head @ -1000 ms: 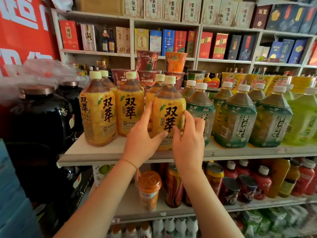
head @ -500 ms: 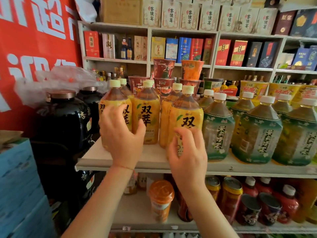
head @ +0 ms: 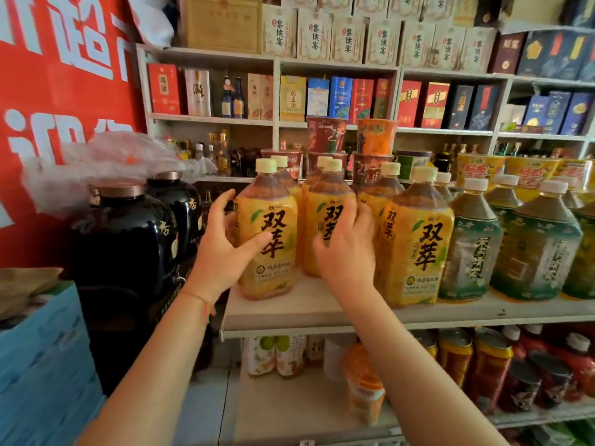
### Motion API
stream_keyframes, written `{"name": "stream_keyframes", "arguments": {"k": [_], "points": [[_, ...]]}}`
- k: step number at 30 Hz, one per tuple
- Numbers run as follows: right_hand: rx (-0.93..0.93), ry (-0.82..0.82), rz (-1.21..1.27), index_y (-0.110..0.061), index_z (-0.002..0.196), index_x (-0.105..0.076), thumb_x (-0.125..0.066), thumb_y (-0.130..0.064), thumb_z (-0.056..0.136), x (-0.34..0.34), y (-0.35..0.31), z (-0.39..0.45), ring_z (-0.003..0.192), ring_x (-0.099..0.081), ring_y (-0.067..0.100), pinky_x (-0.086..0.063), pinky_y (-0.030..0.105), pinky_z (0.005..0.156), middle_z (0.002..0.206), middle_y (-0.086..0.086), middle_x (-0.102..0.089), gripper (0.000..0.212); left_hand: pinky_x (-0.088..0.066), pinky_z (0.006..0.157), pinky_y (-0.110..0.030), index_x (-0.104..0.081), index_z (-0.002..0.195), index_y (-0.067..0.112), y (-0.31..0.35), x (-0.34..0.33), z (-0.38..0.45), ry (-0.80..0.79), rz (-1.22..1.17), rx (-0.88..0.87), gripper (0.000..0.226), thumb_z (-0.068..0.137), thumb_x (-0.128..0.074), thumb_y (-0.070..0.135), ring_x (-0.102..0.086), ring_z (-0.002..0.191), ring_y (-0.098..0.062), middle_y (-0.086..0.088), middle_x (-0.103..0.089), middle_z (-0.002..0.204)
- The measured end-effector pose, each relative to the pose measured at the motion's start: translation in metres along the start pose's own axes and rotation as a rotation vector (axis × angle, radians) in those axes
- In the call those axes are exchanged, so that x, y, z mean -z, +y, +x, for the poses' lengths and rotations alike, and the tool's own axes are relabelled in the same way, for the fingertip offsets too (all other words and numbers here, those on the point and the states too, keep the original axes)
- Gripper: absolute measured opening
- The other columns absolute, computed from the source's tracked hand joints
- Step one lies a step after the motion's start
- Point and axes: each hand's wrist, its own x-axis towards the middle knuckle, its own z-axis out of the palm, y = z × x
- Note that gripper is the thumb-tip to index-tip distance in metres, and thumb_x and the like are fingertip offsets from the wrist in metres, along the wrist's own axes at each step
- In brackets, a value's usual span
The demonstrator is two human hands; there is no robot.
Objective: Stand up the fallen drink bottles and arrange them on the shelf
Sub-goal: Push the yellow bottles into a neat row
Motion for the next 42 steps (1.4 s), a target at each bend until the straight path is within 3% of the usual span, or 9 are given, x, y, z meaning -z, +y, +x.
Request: {"name": "stream_keyframes", "arguments": {"k": [4, 10, 13, 17, 27, 33, 35, 39, 42], "points": [[-0.005, 0.01, -0.107, -0.003, 0.157, -0.004, -0.06, -0.041, 0.096, -0.012, -0.017, 0.03, 0.15, -0.016, 0.037, -0.027, 0.047, 0.12, 0.16, 0.024, -0.019, 0.092, -0.06, 0.087, -0.034, -0.04, 0.147, 0.03, -0.014, 0.006, 0.003, -0.133, -0.442, 0.102, 0.062, 0.092, -0.065, 0.019, -0.066, 0.118, -0.014, 0.001, -0.065, 0.131], [-0.066, -0.018, -0.171, 0.002, 0.156, -0.002, -0.065, -0.051, 0.091, -0.019, -0.027, 0.046, 0.148, -0.021, 0.038, -0.017, 0.046, 0.121, 0.16, 0.024, -0.022, 0.105, -0.056, 0.079, -0.02, -0.039, 0.15, 0.033, -0.026, -0.01, 0.007, -0.077, -0.413, 0.146, 0.041, 0.109, -0.036, 0.034, -0.067, 0.106, 0.002, 0.012, -0.065, 0.128], [-0.052, 0.023, -0.147, 0.002, 0.156, -0.005, -0.066, -0.05, 0.09, -0.015, -0.029, 0.041, 0.144, -0.024, 0.038, -0.022, 0.046, 0.119, 0.157, 0.022, -0.025, 0.104, -0.054, 0.088, -0.029, -0.04, 0.146, 0.032, -0.03, -0.012, 0.005, -0.1, -0.39, 0.16, 0.045, 0.103, -0.053, 0.036, -0.066, 0.11, -0.002, 0.01, -0.064, 0.128], [-0.016, 0.096, -0.063, 0.002, 0.156, -0.009, -0.067, -0.047, 0.089, -0.006, -0.028, 0.025, 0.141, -0.023, 0.038, -0.033, 0.047, 0.112, 0.156, 0.02, -0.025, 0.102, -0.052, 0.1, -0.039, -0.032, 0.151, 0.029, -0.04, -0.007, 0.007, -0.116, -0.259, 0.152, 0.092, 0.076, -0.084, 0.037, -0.059, 0.123, -0.012, 0.004, -0.059, 0.135], [0.076, 0.118, 0.072, -0.011, 0.152, -0.029, -0.076, -0.056, 0.071, 0.028, -0.041, -0.003, 0.121, -0.029, 0.027, -0.032, 0.038, 0.095, 0.136, 0.011, -0.036, 0.103, -0.049, 0.106, -0.052, -0.024, 0.15, 0.038, -0.036, -0.019, 0.015, -0.165, -0.154, 0.096, 0.09, 0.08, -0.08, 0.043, -0.051, 0.133, -0.019, 0.002, -0.051, 0.144], [0.01, 0.118, 0.177, -0.014, 0.147, -0.037, -0.076, -0.061, 0.07, 0.012, -0.076, -0.013, 0.124, -0.029, 0.028, -0.033, 0.046, 0.106, 0.135, 0.009, -0.035, 0.098, -0.056, 0.072, -0.017, -0.06, 0.131, 0.038, -0.013, -0.006, 0.0, -0.159, -0.497, 0.207, 0.036, 0.107, -0.034, 0.046, -0.07, 0.099, 0.002, 0.017, -0.075, 0.109], [0.006, 0.113, 0.219, -0.015, 0.146, -0.038, -0.077, -0.061, 0.071, 0.007, -0.089, -0.016, 0.124, -0.028, 0.027, -0.031, 0.043, 0.102, 0.136, 0.01, -0.035, 0.096, -0.053, 0.083, -0.02, -0.063, 0.115, 0.053, -0.006, -0.001, -0.01, -0.142, -0.507, 0.17, 0.033, 0.1, -0.035, 0.062, -0.066, 0.104, 0.007, 0.024, -0.073, 0.109], [0.075, 0.113, 0.326, -0.013, 0.137, -0.049, -0.057, -0.069, 0.081, -0.006, -0.101, -0.015, 0.118, -0.036, 0.027, -0.036, 0.039, 0.096, 0.129, 0.011, -0.043, 0.08, -0.054, 0.098, -0.045, -0.047, 0.146, 0.028, -0.006, 0.004, -0.011, -0.196, -0.456, 0.008, 0.088, 0.077, -0.056, 0.083, -0.06, 0.127, -0.025, -0.007, -0.061, 0.139], [0.143, 0.103, 0.51, -0.014, 0.123, -0.061, -0.035, -0.054, 0.1, -0.007, -0.083, 0.0, 0.105, -0.041, 0.013, -0.035, 0.017, 0.09, 0.117, 0.007, -0.054, 0.053, -0.054, 0.097, -0.043, -0.045, 0.145, 0.026, -0.012, 0.0, -0.009, -0.119, -0.351, -0.066, 0.095, 0.068, -0.073, 0.075, -0.064, 0.12, -0.021, -0.002, -0.065, 0.132]]}}
